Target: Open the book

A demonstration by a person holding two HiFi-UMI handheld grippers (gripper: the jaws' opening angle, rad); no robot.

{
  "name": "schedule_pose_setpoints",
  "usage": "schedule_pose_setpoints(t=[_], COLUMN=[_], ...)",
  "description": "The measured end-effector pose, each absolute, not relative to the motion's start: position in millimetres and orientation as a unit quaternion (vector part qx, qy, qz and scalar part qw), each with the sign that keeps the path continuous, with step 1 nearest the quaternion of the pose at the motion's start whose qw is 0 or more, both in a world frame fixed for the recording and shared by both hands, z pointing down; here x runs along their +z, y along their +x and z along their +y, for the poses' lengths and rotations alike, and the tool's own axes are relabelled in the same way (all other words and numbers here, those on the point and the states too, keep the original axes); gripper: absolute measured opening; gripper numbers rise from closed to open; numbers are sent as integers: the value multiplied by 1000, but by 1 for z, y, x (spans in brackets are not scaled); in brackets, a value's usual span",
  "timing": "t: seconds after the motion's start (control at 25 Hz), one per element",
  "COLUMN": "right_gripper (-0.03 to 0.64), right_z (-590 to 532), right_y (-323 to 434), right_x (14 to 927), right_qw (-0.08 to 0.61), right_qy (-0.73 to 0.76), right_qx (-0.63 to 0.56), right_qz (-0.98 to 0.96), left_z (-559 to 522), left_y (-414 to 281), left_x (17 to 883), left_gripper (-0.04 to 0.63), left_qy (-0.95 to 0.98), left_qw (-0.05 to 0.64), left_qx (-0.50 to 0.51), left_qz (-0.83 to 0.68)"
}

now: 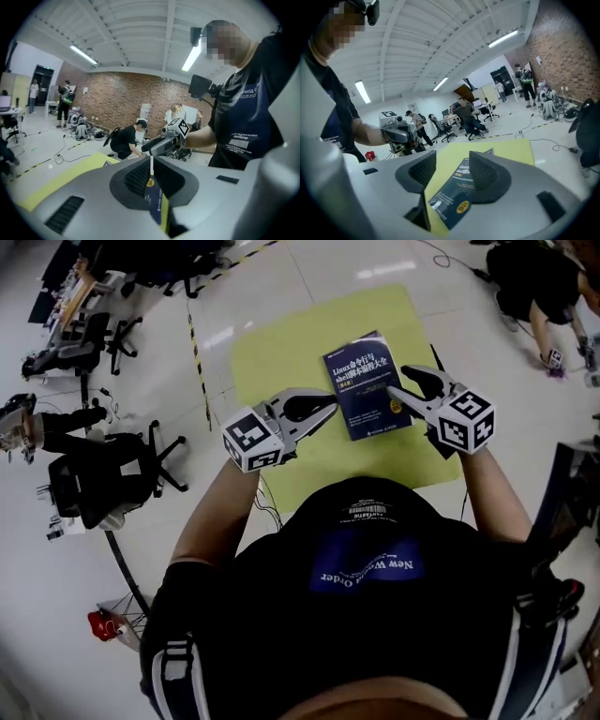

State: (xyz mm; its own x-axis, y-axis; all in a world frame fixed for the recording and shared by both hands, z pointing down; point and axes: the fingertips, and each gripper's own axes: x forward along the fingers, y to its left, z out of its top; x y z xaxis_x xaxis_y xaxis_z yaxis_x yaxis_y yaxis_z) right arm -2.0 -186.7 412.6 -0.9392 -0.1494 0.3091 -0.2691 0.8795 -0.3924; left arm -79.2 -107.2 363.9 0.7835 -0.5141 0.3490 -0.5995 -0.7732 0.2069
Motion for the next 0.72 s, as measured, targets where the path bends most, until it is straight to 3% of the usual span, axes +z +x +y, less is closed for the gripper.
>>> schedule_pose_setpoints(t=[0.16, 0.32, 0.52, 0.72], right_gripper=[224, 249, 272, 272], right_z=[-214, -225, -215, -194], right_y=[25, 74, 82, 73], right_x=[447, 489, 537, 569], right_qw=[155, 179, 222, 280], right_qy=[146, 186, 194, 191], right_qx=[231, 284, 311, 328], right_qz=[-949, -924, -903, -882], left_z=[-167, -209, -225, -212], left_y=[-37, 26, 54, 57], left_x=[398, 452, 527, 571], left_gripper=[10, 149, 310, 322], left_qy=[948, 931, 822, 716], left_qw=[92, 12, -120, -195], left_qx=[209, 355, 547, 619], left_qz=[-222, -82, 98, 257])
